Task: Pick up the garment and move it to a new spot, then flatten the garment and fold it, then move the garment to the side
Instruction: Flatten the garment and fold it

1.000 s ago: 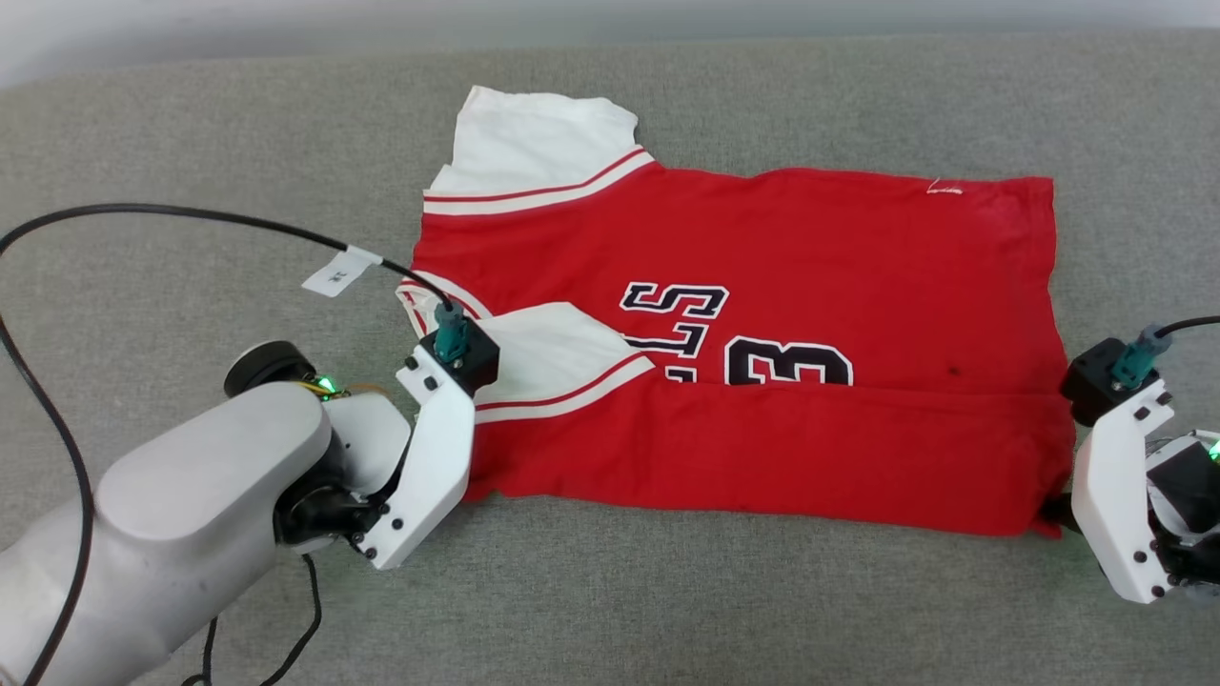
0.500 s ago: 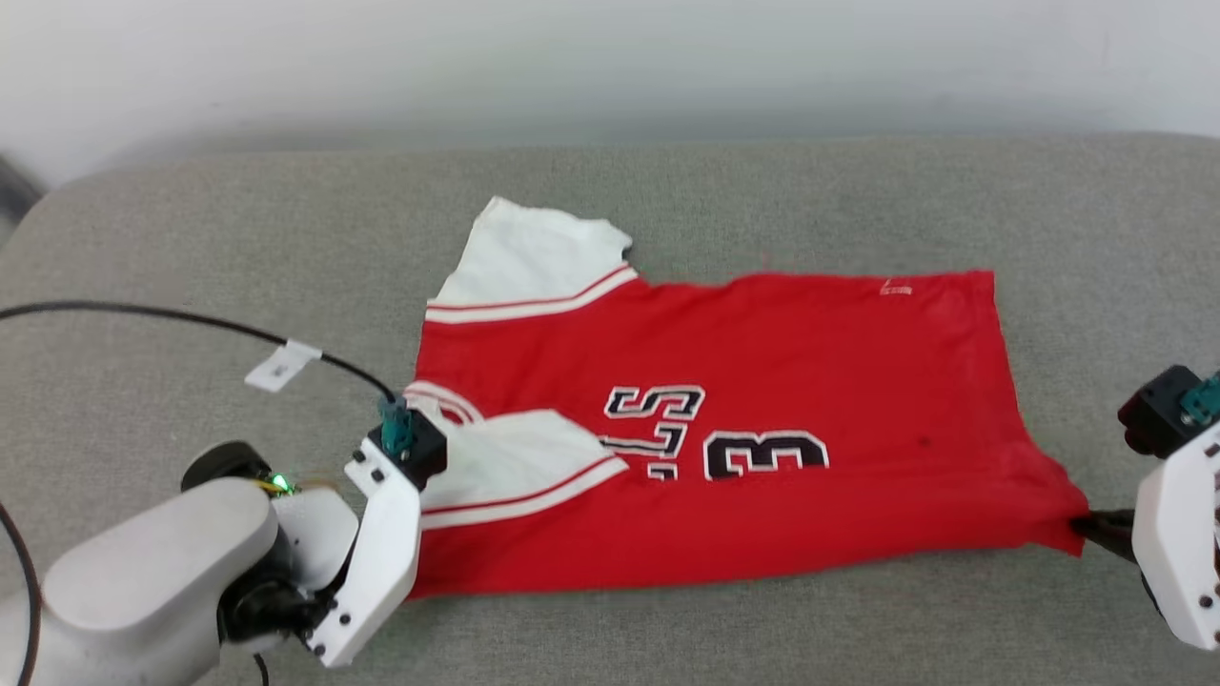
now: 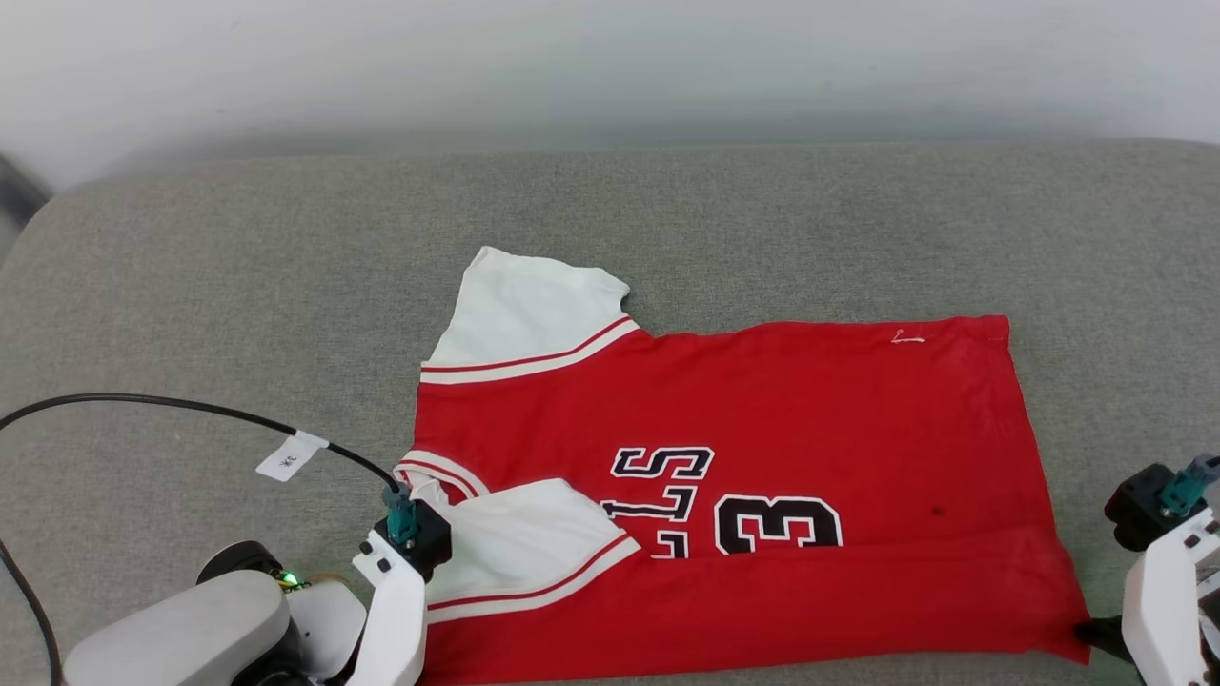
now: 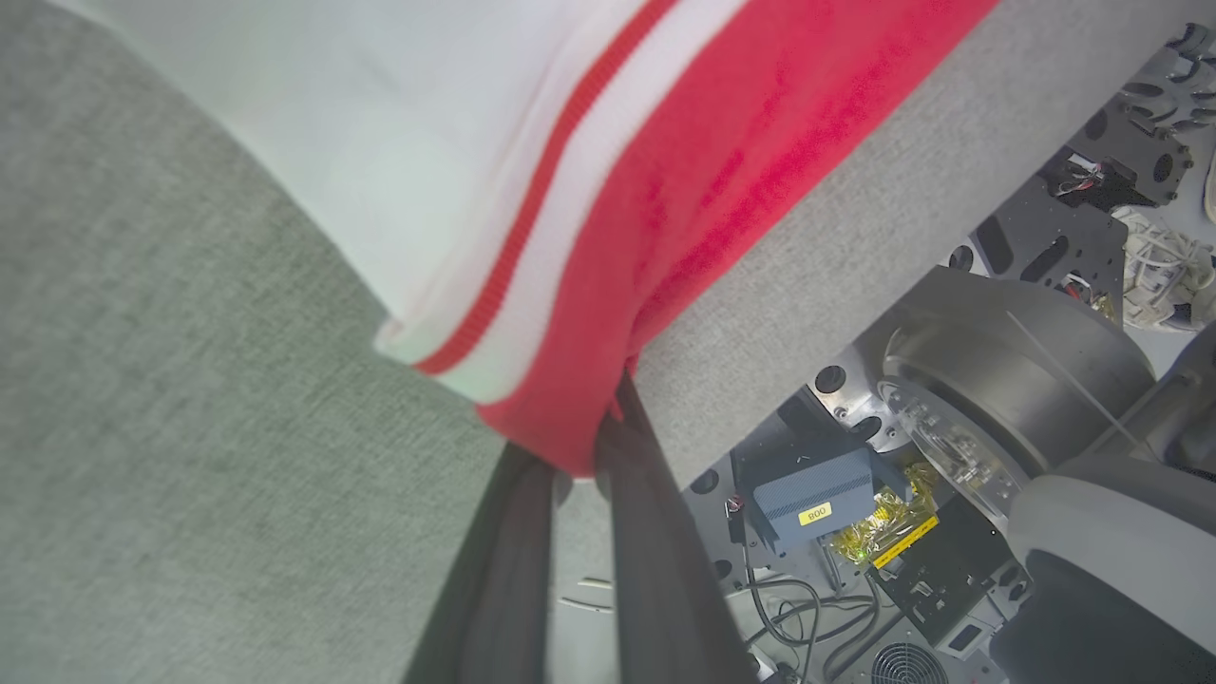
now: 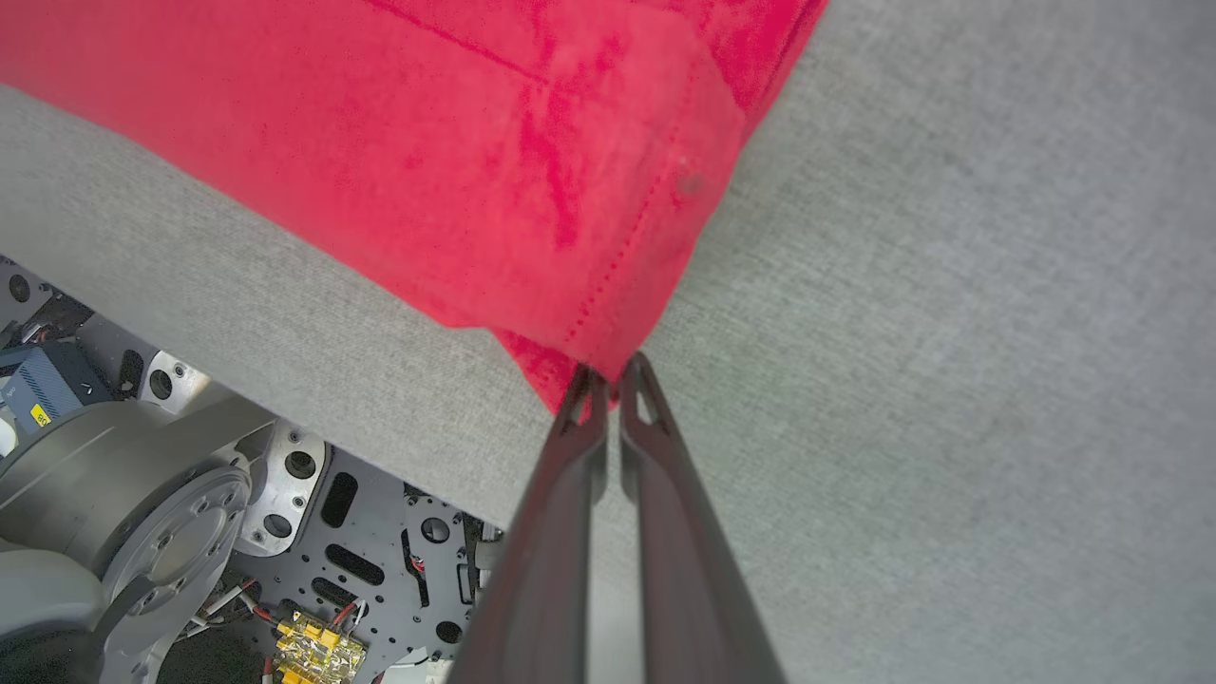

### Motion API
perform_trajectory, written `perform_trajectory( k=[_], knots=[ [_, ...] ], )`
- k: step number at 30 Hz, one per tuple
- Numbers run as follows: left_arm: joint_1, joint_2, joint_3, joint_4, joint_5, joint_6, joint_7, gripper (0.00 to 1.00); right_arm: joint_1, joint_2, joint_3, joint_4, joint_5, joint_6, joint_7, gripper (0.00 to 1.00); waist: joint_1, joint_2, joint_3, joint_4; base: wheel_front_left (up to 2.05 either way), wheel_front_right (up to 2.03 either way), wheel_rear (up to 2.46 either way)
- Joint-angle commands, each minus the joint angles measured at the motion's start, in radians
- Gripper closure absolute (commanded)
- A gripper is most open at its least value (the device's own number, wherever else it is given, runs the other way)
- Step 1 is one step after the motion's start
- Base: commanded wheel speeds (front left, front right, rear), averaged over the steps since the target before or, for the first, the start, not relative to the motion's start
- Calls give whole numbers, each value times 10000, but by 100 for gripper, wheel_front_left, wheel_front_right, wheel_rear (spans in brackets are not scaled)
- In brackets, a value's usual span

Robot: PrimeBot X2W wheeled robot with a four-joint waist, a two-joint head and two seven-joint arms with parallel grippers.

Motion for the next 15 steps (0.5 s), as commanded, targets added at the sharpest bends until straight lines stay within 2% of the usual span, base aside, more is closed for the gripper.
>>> perform_trajectory(
  k=[1, 2, 3, 4, 5, 6, 10, 15],
  knots=[
    [156, -52, 22, 144, 4, 76, -77, 100, 185, 144, 21, 179, -94, -13, 16, 100, 0, -1, 51, 32, 0, 0, 0],
    [205, -107, 53, 235, -50, 117, -137, 73, 176, 254, -10, 314, -94, -12, -25, 100, 0, -1, 61, 52, 0, 0, 0],
    [222, -154, 71, 282, -18, 118, -220, 0, 179, 335, -59, 411, -122, -12, -105, 100, 0, -1, 57, 72, 0, 0, 0],
    [241, -184, 88, 337, -25, 117, -285, 0, 188, 407, -135, 499, -158, -12, -226, 98, 0, -1, 45, 90, 0, 0, 0],
    [232, -189, 102, 354, 17, 100, -363, 0, 227, 484, -202, 602, -139, -12, -344, 52, 0, -1, 18, 106, 0, 0, 0],
    [211, -159, 116, 357, 68, 80, -435, 0, 259, 525, -243, 625, -142, -12, -441, 0, 0, -1, -24, 122, 0, 0, 0],
    [101, 15, 458, 153, -103, 127, -916, 0, 284, 453, -660, 478, -301, -12, -1125, 0, 0, -1, -220, 169, 0, 0, 0],
    [-431, 357, 1221, -180, 213, 306, -2055, 0, 166, 682, -1874, 332, -1143, -12, -3090, 0, 0, -1, -352, 156, 0, 0, 0]
  ],
)
